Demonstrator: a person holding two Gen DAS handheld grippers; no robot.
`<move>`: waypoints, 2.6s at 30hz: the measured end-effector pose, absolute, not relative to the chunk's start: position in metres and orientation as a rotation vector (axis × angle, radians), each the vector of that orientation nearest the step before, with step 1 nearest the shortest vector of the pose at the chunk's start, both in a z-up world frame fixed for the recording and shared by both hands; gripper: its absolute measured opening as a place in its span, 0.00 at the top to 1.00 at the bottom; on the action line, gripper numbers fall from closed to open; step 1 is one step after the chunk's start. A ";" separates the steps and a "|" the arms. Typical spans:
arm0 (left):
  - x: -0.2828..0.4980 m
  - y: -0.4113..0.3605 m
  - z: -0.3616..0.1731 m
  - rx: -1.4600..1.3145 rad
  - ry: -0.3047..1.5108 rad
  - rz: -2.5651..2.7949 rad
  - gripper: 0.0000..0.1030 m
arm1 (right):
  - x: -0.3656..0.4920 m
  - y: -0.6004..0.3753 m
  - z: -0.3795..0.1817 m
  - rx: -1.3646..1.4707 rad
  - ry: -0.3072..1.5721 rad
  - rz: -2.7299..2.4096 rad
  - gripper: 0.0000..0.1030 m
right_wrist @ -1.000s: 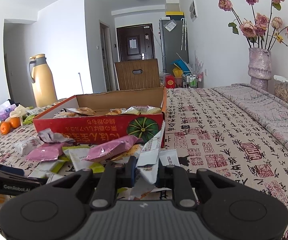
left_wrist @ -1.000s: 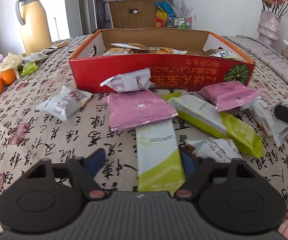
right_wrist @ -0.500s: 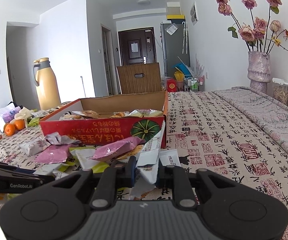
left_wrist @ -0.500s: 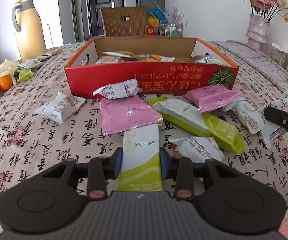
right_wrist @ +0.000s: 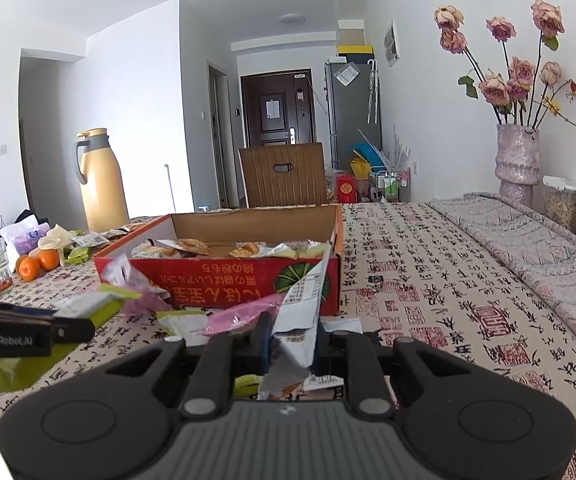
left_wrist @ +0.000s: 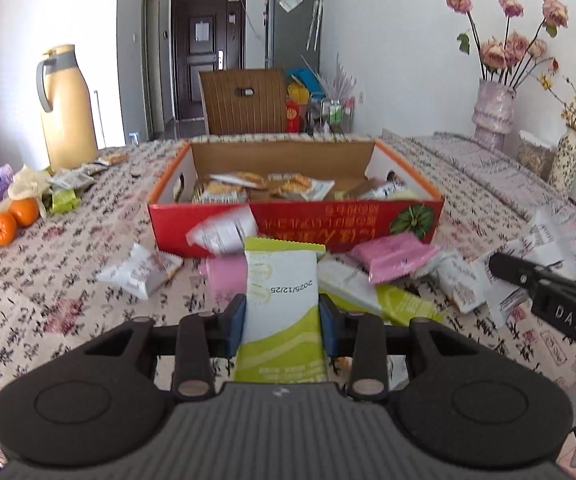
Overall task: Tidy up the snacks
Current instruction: 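Carry both packets over the box and release them inside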
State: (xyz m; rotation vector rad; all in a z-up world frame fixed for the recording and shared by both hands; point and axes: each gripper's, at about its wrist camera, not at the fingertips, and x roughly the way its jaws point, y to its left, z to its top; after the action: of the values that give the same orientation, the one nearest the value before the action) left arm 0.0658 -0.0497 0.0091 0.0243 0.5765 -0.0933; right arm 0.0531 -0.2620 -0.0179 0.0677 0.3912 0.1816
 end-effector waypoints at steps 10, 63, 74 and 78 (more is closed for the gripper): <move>0.084 -0.050 0.034 0.031 0.501 -0.093 0.63 | 0.074 -0.253 -0.005 0.063 0.369 0.195 0.84; 0.272 -0.037 0.026 -0.042 0.480 -0.028 0.20 | 0.273 -0.221 -0.003 0.057 0.422 0.173 0.45; 0.269 -0.028 0.032 -0.072 0.459 0.008 0.00 | 0.268 -0.230 0.002 0.083 0.378 0.130 0.00; 0.268 -0.027 0.033 -0.076 0.458 0.012 0.00 | 0.266 -0.229 0.004 0.085 0.371 0.129 0.00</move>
State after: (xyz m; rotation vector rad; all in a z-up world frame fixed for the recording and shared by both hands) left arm 0.2684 -0.0272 0.0332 -0.0764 0.4578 0.0115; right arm 0.2663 -0.2294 0.0038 0.0846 0.3713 0.1292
